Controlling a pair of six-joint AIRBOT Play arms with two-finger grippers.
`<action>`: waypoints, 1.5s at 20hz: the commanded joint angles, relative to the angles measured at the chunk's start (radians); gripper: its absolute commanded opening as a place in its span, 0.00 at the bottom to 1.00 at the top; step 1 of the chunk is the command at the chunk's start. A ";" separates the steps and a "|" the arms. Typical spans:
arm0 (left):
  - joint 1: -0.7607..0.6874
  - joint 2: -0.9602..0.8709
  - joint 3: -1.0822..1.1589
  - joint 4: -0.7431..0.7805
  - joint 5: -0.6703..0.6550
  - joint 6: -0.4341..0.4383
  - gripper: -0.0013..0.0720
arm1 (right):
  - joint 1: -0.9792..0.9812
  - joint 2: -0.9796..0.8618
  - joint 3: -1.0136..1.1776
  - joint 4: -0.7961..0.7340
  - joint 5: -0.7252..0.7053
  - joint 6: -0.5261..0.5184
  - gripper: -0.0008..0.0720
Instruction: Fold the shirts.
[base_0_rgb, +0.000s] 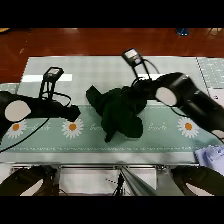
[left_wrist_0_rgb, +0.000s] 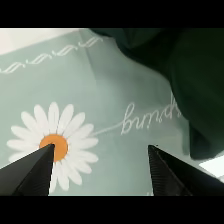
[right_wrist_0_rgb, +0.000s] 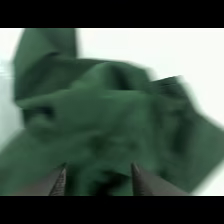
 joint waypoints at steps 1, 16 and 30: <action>0.066 -0.067 -0.010 -0.029 0.127 0.014 1.00 | -0.114 0.124 0.001 -0.197 0.142 -0.006 0.69; 0.350 -0.675 0.178 -0.847 0.138 0.408 1.00 | -0.796 0.185 -0.006 0.150 0.262 -0.211 0.69; 0.466 -0.835 0.347 -0.812 -0.153 0.420 0.79 | -0.796 0.185 -0.006 0.154 0.291 -0.254 0.69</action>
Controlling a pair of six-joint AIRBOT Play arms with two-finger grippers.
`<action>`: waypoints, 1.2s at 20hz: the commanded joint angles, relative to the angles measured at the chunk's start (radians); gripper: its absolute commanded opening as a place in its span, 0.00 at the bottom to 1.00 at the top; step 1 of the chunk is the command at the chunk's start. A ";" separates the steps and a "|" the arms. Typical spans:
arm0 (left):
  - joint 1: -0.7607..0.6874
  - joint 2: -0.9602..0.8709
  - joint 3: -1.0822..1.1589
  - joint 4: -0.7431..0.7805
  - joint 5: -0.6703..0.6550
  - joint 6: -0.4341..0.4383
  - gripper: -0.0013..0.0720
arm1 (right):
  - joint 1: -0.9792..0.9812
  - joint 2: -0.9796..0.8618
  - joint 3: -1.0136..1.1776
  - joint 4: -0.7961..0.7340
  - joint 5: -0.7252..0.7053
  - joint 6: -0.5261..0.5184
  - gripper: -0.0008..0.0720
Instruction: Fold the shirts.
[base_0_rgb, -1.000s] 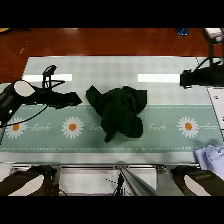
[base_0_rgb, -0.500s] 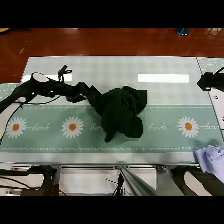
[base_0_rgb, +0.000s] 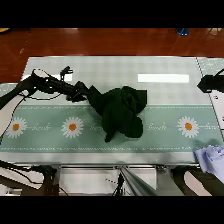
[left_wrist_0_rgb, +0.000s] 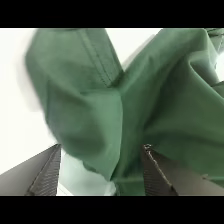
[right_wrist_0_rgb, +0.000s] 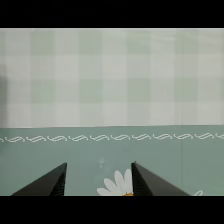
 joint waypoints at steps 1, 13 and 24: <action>0.050 -0.002 0.010 0.004 -0.083 0.007 0.79 | 0.000 0.001 0.000 0.001 0.002 -0.015 0.69; -0.099 -0.103 0.011 -0.092 0.091 -0.016 0.53 | 0.000 0.001 0.000 0.002 0.002 -0.014 0.69; -0.075 -0.024 0.032 -0.106 -0.009 0.087 0.04 | -0.004 0.001 -0.640 0.698 -0.152 -0.174 0.84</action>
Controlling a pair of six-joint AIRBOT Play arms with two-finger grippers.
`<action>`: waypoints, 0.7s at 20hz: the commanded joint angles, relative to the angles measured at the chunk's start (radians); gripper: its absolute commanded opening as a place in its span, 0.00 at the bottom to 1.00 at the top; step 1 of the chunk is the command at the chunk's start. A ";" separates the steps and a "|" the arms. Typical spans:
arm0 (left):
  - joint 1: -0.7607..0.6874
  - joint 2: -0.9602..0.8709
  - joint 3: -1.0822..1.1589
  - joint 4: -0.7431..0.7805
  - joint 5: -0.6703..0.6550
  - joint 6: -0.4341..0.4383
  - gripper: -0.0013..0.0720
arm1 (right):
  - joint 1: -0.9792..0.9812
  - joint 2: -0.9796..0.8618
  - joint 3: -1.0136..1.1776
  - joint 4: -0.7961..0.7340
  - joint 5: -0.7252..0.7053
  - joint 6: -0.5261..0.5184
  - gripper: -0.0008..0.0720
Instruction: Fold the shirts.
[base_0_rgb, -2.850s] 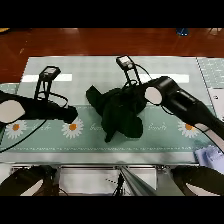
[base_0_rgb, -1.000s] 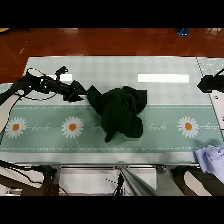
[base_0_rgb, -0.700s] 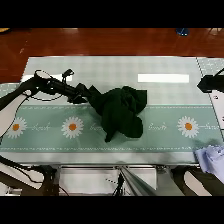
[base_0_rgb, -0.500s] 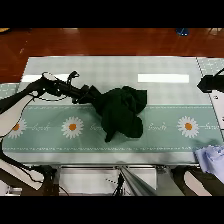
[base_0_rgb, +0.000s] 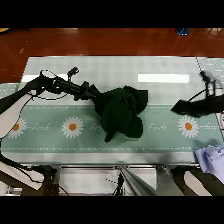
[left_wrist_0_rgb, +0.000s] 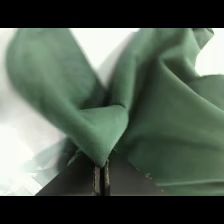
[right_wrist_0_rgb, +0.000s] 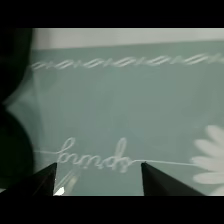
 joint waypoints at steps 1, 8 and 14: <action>0.002 0.039 0.002 -0.003 -0.019 0.029 0.04 | 0.054 0.001 -0.249 0.336 -0.138 -0.083 0.84; 0.002 0.064 0.002 -0.003 -0.026 0.035 0.04 | 0.365 -0.003 -0.325 0.356 -0.413 0.034 0.82; 0.002 0.068 0.002 -0.005 -0.040 0.036 0.04 | 0.562 -0.185 -0.324 0.453 -0.628 0.135 0.81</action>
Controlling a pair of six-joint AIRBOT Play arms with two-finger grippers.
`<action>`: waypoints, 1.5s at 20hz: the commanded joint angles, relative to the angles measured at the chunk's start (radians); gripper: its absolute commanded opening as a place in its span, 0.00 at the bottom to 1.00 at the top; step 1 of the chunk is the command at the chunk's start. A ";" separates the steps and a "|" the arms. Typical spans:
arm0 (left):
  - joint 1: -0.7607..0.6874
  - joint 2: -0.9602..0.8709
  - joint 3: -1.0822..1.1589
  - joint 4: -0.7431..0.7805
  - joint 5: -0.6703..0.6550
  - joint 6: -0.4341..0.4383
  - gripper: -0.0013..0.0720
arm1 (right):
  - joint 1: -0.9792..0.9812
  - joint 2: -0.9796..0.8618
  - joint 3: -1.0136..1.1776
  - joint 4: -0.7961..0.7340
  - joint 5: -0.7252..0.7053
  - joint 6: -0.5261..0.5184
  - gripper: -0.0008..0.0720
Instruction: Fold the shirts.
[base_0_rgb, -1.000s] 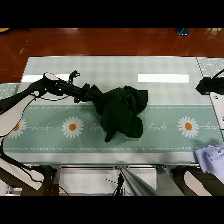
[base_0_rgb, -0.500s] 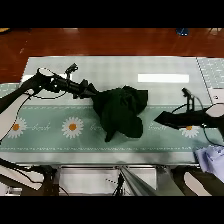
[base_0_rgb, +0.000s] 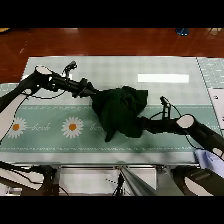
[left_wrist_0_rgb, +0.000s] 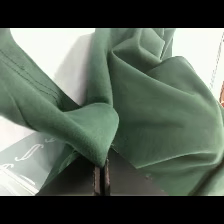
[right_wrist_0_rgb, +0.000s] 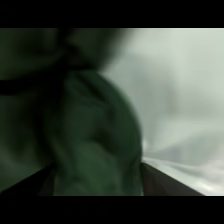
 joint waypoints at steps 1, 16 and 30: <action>0.001 0.006 0.002 -0.004 -0.008 0.012 0.04 | 0.112 -0.103 -0.006 0.104 -0.157 0.044 0.68; 0.177 0.429 0.492 -0.003 -0.009 0.027 0.04 | 0.133 0.513 0.511 -0.856 0.129 0.456 0.05; 0.272 1.052 0.505 0.335 -0.017 -0.134 0.04 | 0.133 0.620 1.089 -1.187 0.501 0.552 0.05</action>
